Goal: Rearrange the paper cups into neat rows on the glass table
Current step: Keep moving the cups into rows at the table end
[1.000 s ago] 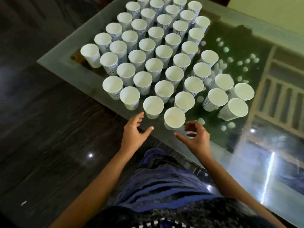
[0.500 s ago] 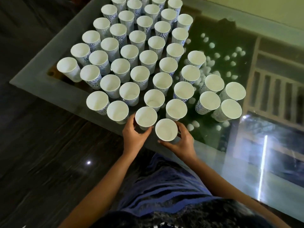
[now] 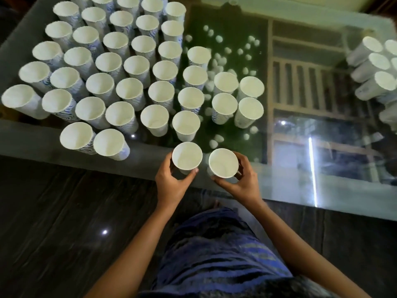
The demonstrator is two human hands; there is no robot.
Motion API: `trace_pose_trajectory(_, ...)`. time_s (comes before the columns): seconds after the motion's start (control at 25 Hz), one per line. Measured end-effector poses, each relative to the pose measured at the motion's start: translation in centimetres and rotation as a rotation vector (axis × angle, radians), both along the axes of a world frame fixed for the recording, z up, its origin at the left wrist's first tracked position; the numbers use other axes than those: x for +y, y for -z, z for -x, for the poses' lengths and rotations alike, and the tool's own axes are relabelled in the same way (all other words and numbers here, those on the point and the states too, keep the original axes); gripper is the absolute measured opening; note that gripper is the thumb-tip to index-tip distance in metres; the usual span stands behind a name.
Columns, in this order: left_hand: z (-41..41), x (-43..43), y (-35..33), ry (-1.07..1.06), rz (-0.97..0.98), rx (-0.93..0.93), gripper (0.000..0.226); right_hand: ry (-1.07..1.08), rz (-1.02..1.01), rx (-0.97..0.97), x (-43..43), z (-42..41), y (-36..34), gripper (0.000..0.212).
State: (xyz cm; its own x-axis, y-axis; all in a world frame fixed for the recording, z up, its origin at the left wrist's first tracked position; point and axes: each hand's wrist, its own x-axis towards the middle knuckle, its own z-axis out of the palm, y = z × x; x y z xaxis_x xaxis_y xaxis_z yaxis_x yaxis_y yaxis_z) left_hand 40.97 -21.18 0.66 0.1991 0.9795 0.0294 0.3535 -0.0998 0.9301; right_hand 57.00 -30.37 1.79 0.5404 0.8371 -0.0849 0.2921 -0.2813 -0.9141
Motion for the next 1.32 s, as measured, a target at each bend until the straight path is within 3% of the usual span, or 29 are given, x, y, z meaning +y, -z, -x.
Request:
trace_pose_trajectory(0.4,-16.4,-8.5,-0.9,0.285,0.032,0.032,0.067,0.248,-0.077,0.008,-11.2,-13.7,-0.7,0.067)
trace_pose_trajectory(0.84,-38.8,-18.9,-2.4,0.396,-0.021,0.038,0.064,0.433,-0.067,-0.005,-25.0,-34.8,-1.3,0.064)
trace_pose_trajectory(1.32,-50.7,-18.0,-1.7,0.39,-0.004,0.083,0.064,0.456,-0.083,0.0,-23.0,-45.8,0.2,0.066)
